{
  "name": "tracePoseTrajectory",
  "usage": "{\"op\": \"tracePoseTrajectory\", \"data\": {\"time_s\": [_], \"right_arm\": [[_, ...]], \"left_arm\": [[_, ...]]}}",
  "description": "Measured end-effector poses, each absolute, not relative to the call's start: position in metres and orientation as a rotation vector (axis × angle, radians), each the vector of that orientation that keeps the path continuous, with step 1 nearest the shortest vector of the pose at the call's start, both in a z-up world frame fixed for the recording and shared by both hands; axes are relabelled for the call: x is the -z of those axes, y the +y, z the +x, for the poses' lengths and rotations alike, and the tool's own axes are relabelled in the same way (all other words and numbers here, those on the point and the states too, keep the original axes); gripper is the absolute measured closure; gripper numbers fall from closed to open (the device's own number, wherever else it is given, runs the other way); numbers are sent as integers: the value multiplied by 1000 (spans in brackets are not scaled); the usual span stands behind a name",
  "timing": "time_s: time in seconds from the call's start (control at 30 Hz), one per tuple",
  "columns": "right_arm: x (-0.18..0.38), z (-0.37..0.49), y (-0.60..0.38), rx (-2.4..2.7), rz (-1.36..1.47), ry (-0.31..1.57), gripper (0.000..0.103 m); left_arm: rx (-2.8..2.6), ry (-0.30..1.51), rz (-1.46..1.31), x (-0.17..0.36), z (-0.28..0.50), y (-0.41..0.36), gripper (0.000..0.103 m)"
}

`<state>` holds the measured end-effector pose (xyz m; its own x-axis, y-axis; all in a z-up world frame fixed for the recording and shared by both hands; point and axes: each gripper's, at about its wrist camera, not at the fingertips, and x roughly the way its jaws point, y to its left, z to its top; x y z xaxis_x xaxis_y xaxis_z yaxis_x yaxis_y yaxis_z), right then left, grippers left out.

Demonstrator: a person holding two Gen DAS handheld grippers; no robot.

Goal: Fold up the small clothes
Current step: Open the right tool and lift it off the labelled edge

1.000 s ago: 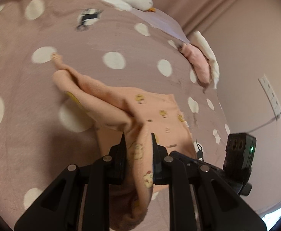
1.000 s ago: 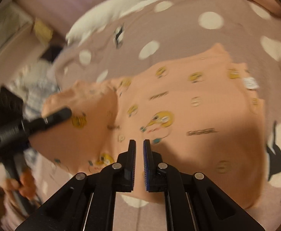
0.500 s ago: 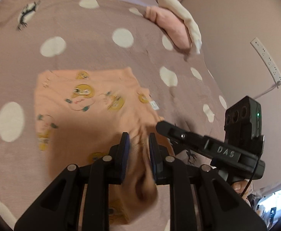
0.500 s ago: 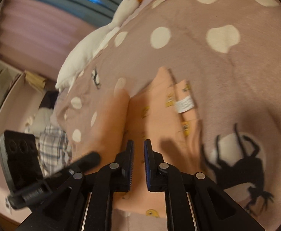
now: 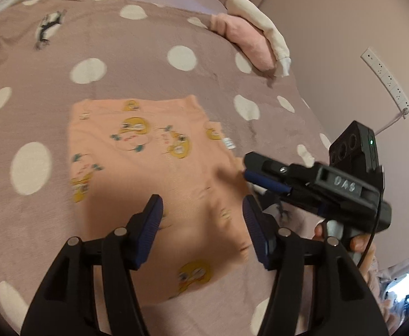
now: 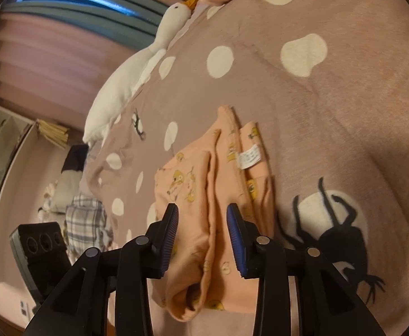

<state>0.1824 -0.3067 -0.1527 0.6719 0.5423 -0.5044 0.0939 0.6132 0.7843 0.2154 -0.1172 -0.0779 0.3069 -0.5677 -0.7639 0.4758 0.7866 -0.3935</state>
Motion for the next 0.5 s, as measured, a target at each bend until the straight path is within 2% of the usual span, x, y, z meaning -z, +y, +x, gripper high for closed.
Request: {"op": "tracePoseTrajectory", "data": {"time_s": [0.03, 0.07, 0.3, 0.5], "right_arm": [[153, 183, -305, -301, 884, 824, 51], [152, 185, -302, -309, 872, 837, 50], [157, 204, -281, -328, 765, 957, 50], [167, 230, -261, -312, 692, 1012, 50]], "left_arm": [[678, 1047, -96, 78, 214, -111, 41], [662, 1044, -95, 79, 211, -102, 40], [561, 1057, -164, 99, 202, -33, 39], [510, 1086, -208, 113, 198, -8, 39]]}}
